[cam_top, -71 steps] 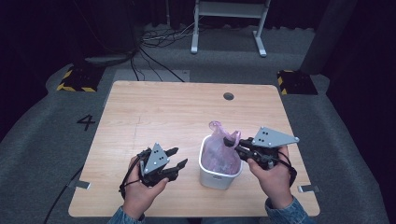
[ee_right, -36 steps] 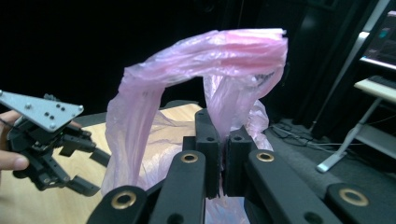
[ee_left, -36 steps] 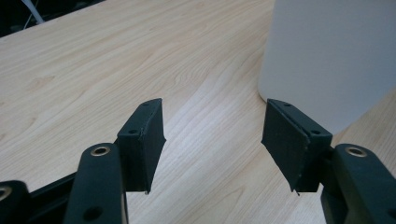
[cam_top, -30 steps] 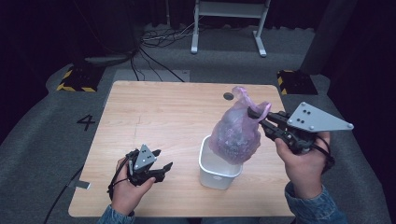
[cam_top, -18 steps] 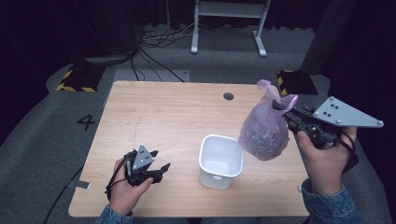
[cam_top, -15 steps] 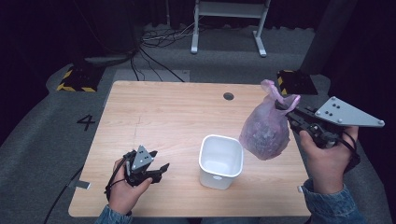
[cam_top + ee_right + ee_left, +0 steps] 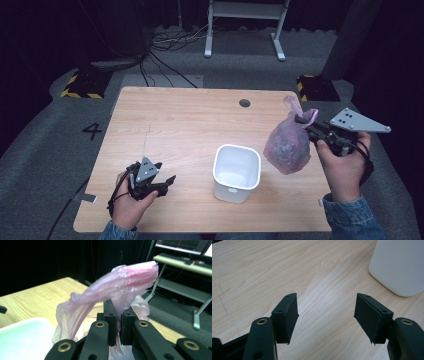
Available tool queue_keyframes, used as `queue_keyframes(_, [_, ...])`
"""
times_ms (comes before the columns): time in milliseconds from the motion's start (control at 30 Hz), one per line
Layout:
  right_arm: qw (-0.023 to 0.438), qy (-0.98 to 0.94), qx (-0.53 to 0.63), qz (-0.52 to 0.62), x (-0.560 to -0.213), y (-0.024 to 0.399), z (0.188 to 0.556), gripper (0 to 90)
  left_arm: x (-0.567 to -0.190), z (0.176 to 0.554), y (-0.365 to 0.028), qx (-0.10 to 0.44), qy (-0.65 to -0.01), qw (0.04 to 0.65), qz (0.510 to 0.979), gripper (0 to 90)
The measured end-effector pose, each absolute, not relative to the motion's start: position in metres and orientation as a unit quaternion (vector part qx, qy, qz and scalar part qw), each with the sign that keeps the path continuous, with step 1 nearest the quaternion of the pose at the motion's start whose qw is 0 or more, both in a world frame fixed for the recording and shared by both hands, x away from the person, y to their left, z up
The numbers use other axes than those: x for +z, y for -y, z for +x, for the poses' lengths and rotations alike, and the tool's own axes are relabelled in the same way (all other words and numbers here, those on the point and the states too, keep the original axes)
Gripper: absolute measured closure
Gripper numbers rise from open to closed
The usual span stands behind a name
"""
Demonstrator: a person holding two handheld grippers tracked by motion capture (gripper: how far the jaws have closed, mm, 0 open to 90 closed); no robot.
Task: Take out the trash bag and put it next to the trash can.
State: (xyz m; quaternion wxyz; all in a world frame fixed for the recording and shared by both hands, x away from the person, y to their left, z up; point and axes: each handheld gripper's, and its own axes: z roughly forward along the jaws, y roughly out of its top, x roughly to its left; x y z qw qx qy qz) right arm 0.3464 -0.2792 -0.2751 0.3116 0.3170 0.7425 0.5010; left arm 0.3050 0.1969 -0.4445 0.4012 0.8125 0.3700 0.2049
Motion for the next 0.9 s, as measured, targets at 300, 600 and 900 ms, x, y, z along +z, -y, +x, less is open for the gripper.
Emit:
queue_keyframes(300, [0.265,-0.766,0.484,0.330,-0.315,0.266,0.370,86.8,-0.449,0.306,-0.199,0.202,-0.374,0.396,0.814,35.4])
queue_keyframes(600, [0.235,-0.778,0.468,0.346,-0.350,0.261,0.383,86.5,-0.450,0.307,-0.200,0.200,-0.375,0.394,0.815,35.6])
queue_keyframes(900, [0.244,-0.759,0.473,0.375,-0.356,0.278,0.383,55.6,-0.452,0.307,-0.198,0.198,-0.376,0.395,0.815,35.6])
